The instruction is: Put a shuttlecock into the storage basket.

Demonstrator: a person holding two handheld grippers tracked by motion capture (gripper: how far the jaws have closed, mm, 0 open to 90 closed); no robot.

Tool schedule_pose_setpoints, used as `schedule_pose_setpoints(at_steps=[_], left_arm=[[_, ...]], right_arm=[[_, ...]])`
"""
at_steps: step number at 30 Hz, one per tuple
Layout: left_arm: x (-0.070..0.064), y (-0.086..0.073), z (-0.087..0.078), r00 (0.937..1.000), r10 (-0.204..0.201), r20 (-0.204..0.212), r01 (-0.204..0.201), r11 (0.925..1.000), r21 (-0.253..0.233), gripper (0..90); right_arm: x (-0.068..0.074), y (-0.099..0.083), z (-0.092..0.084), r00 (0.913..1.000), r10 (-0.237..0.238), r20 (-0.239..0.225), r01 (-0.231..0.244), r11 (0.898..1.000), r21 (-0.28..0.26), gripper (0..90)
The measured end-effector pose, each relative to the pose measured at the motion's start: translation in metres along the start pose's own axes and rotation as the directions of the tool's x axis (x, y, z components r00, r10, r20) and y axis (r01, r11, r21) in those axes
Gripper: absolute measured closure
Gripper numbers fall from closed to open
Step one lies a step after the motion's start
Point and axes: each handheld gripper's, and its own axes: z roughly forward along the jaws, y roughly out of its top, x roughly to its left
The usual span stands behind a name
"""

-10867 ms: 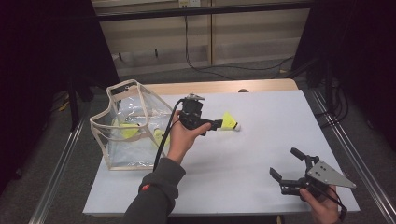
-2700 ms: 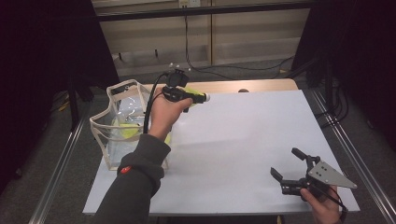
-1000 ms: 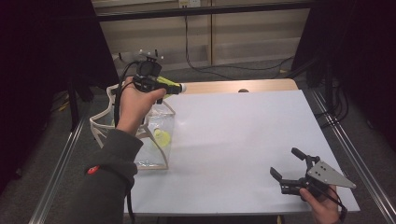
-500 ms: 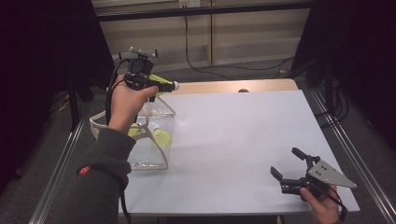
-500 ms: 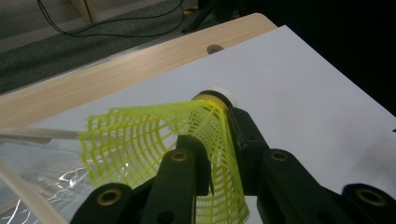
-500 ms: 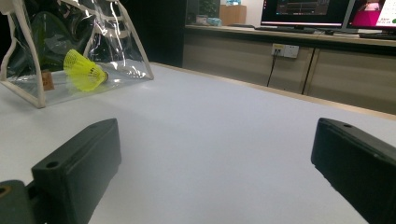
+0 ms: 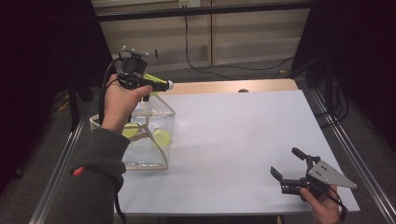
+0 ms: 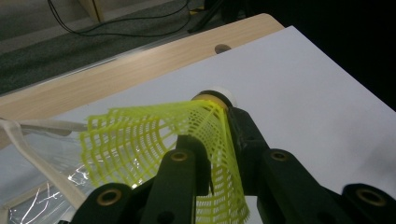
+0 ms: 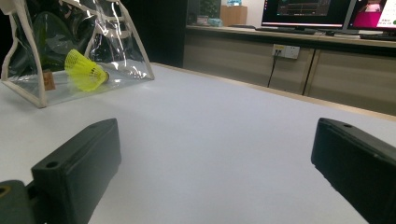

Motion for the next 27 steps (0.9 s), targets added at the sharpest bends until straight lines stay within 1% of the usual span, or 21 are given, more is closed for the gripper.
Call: schedule_pose_setpoints(at_steps=[5,12,17,19,27], left_arm=[[0.0023,0.0,-0.0035,1.0,0.005,-0.004,-0.005,1.0,-0.001,80.7],[0.0031,-0.0004,-0.0049,1.0,-0.002,-0.009,0.002,1.0,-0.003,80.7],[0.0045,-0.0001,-0.0071,0.9999,0.003,-0.011,-0.003,1.0,-0.005,80.7],[0.0047,-0.0001,-0.0076,0.9999,-0.004,-0.012,0.004,1.0,-0.009,80.7],[0.0078,-0.0011,-0.0102,0.9998,-0.002,-0.019,0.002,1.0,-0.005,80.7]], right_arm=[[0.0002,0.0001,0.0001,1.0,0.002,0.0,-0.002,1.0,0.0,1.5],[0.0002,0.0001,0.0001,1.0,-0.001,-0.002,0.001,1.0,-0.002,1.4],[0.0002,0.0,0.0,1.0,0.002,-0.001,-0.002,1.0,-0.001,1.4],[0.0001,0.0001,0.0,1.0,0.0,-0.002,0.0,1.0,-0.001,1.5],[0.0002,0.0001,-0.0002,1.0,0.002,-0.001,-0.002,1.0,-0.001,1.4]])
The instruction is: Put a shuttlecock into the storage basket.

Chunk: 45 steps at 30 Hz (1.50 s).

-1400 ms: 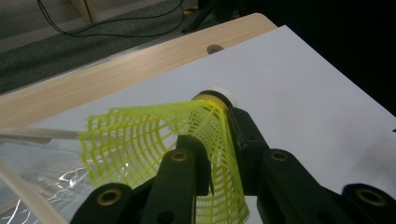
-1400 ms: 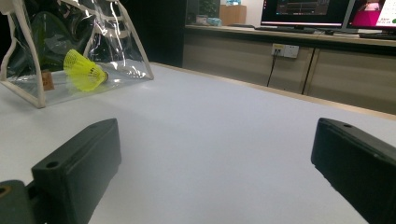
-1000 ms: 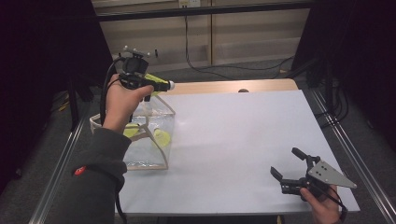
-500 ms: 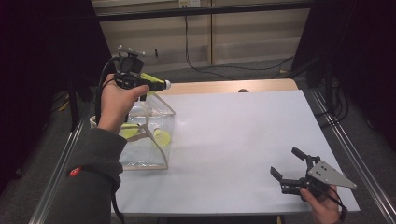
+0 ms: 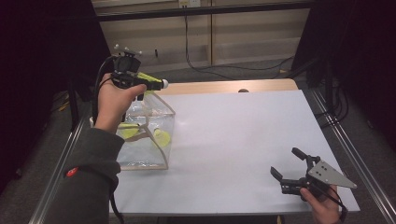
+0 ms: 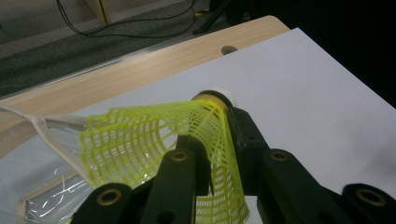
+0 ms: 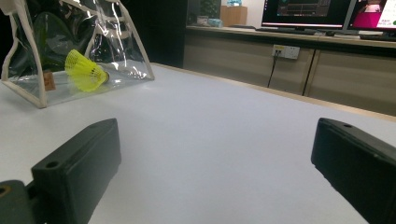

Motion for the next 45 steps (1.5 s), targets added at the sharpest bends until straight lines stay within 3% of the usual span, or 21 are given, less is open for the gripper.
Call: schedule_pose_setpoints(at_steps=[45], left_arm=[[0.025,-0.014,-0.021,0.9981,-0.034,-0.052,0.033,0.9994,-0.007,80.7]], right_arm=[[0.0,0.0,0.0,1.0,-0.004,-0.003,0.004,1.0,-0.002,1.4]])
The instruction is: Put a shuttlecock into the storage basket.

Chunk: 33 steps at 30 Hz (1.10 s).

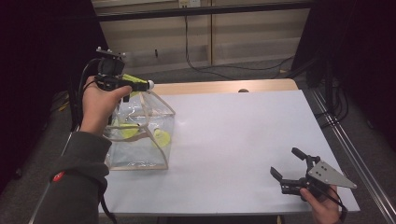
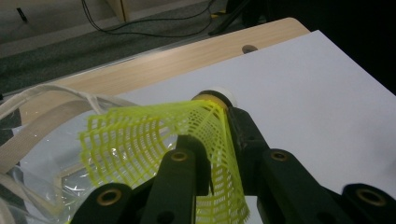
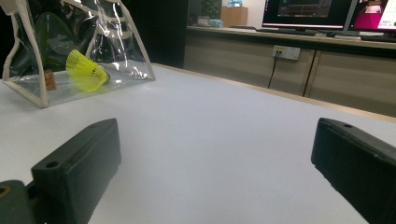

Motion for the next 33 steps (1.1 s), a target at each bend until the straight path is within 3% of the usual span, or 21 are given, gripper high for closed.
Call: schedule_pose_setpoints(at_steps=[33], left_arm=[[0.022,-0.015,-0.015,0.9989,-0.034,-0.031,0.034,0.9994,0.002,80.7]], right_arm=[[0.0,0.0,0.001,1.0,-0.001,0.0,0.001,1.0,0.0,1.4]])
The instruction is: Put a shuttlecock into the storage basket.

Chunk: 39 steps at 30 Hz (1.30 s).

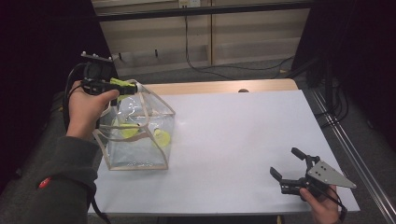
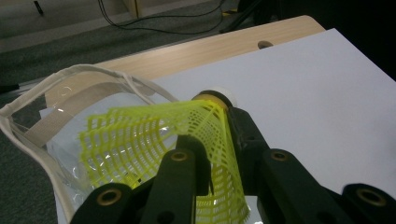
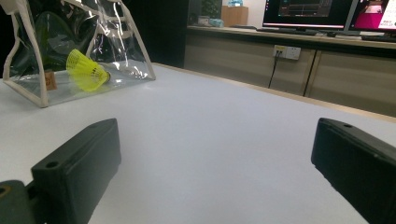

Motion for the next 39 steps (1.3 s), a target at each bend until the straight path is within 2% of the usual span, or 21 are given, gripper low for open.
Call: schedule_pose_setpoints(at_steps=[21,39], left_arm=[[0.011,-0.013,0.002,0.9996,-0.026,-0.014,0.026,0.9996,0.013,80.6],[0.017,-0.022,0.006,0.9995,-0.027,-0.018,0.027,0.9992,0.029,80.6]], right_arm=[[0.0,0.0,0.0,1.0,0.001,-0.001,-0.001,1.0,0.001,1.4],[-0.001,0.0,0.0,1.0,-0.004,0.0,0.004,1.0,0.002,1.4]])
